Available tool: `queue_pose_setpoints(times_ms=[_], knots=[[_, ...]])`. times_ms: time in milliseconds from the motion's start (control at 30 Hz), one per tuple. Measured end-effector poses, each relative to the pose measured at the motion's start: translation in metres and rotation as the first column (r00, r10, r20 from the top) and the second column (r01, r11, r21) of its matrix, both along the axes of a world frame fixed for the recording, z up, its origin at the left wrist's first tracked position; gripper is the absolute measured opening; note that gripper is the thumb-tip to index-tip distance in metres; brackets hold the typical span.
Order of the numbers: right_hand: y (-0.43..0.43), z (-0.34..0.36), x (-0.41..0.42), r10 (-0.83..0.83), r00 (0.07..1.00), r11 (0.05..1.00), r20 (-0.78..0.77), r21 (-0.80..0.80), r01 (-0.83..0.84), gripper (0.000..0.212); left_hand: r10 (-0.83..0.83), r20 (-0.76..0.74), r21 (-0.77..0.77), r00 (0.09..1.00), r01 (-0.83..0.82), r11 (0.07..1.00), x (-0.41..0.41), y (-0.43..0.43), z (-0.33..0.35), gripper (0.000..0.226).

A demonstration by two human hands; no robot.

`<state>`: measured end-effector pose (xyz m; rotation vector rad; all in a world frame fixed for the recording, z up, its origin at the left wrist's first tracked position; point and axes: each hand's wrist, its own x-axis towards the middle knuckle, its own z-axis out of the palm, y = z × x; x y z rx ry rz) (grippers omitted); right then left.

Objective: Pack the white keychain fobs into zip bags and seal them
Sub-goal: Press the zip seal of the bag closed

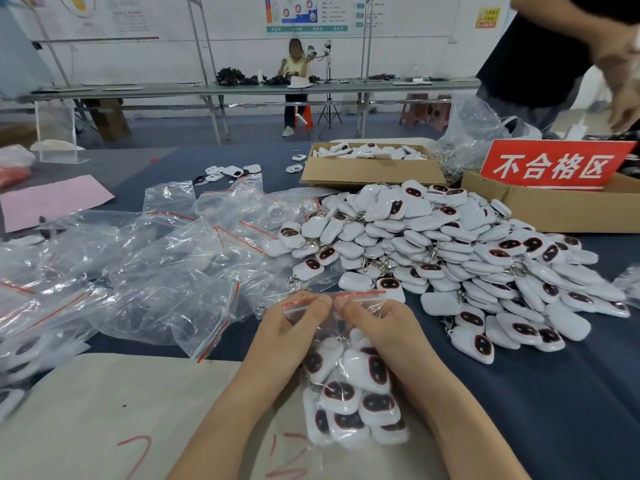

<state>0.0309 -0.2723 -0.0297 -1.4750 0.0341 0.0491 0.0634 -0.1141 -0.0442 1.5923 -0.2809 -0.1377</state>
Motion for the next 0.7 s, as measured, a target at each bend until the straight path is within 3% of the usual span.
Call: queue_pose_setpoints(times_ms=[167,333,533,700], knots=[[-0.0014,-0.002,0.0012,-0.012,1.0,1.0,0.011,0.0,0.012,0.023,-0.077,-0.078,-0.069,0.994,0.071,0.995,0.0018,0.0032,0.0032,0.017],[0.0,-0.0032,0.0017,-0.027,0.999,1.0,0.036,0.012,0.027,0.015,-0.027,-0.047,-0.054,0.999,0.024,0.998,0.0018,0.0003,0.0,0.018],[0.0005,-0.0035,0.0027,-0.027,0.998,1.0,0.061,-0.002,0.028,0.02,0.012,-0.014,-0.044,1.0,-0.013,0.999,0.0009,-0.0017,-0.0002,0.016],[-0.0018,-0.0039,0.0025,-0.081,0.997,0.997,0.014,-0.007,0.081,0.02,0.051,-0.06,-0.097,0.997,-0.057,0.994,-0.0001,-0.001,-0.0007,0.01]])
